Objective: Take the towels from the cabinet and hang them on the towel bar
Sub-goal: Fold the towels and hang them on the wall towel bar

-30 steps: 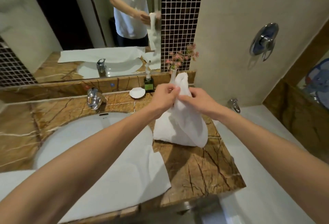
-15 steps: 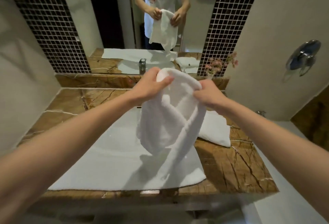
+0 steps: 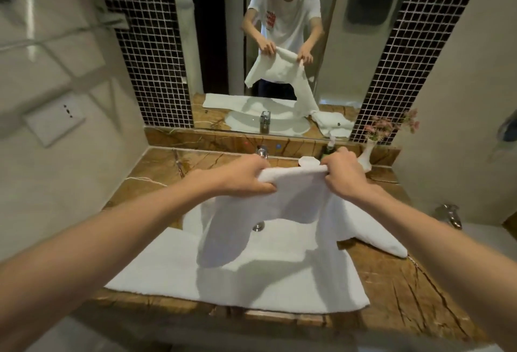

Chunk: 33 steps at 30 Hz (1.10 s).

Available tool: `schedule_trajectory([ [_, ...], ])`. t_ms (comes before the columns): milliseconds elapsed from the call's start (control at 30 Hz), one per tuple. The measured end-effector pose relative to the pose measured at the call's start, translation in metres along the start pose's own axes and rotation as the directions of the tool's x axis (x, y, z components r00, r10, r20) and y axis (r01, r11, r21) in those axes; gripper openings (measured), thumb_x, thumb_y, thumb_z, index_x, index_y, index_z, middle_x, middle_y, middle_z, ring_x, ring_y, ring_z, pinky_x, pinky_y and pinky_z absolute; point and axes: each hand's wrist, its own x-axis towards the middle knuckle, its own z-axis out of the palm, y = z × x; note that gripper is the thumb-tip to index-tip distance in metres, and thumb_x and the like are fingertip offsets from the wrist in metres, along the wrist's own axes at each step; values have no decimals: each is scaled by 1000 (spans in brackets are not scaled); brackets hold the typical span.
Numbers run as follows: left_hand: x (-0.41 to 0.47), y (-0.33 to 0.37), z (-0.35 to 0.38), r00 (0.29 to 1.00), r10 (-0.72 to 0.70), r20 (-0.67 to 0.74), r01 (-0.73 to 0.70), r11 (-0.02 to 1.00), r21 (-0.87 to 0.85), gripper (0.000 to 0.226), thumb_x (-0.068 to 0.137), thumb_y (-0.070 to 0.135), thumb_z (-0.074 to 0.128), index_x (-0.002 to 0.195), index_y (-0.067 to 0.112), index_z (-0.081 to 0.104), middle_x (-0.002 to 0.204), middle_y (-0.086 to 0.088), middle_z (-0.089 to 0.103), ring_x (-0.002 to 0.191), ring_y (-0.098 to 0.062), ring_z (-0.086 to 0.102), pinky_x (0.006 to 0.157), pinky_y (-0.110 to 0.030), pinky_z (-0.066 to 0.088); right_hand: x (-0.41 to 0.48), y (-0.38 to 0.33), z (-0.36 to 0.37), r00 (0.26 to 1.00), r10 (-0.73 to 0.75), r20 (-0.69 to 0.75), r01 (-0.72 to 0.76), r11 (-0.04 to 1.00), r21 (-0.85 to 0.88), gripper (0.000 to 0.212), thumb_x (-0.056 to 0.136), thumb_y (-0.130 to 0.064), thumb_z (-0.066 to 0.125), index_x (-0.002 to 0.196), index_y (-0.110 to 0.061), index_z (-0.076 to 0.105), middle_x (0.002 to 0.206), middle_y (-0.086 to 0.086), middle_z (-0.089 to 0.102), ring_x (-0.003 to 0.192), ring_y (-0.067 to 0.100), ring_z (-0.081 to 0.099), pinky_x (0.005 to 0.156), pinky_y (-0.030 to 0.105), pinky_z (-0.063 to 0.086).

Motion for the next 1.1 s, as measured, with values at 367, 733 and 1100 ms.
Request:
schedule_trajectory([
  [367,-17,33,66,982,-133,-133,83,941,-327,31,77,38,65,78,7,56,71,-4,57,65,-15,48,58,-35,40,30,-43,4,1000,16,14,-21,809,587,30,75,8,64,62,-19,66,71,4,66,71,18,59,60,29,48],
  [733,-4,41,51,990,-142,27,139,890,-434,23,99,28,42,83,13,50,71,3,46,62,-7,41,56,-23,34,38,-68,-5,965,-241,100,87,657,749,17,71,20,63,79,6,69,77,16,65,70,15,58,60,28,52],
  [1100,22,-10,-38,999,-44,0,40,923,-382,106,76,22,78,152,22,4,154,0,28,137,-9,30,103,-24,27,33,-82,-26,898,-402,177,118,608,785,14,70,0,76,61,-9,70,117,-2,66,112,7,57,89,28,50],
])
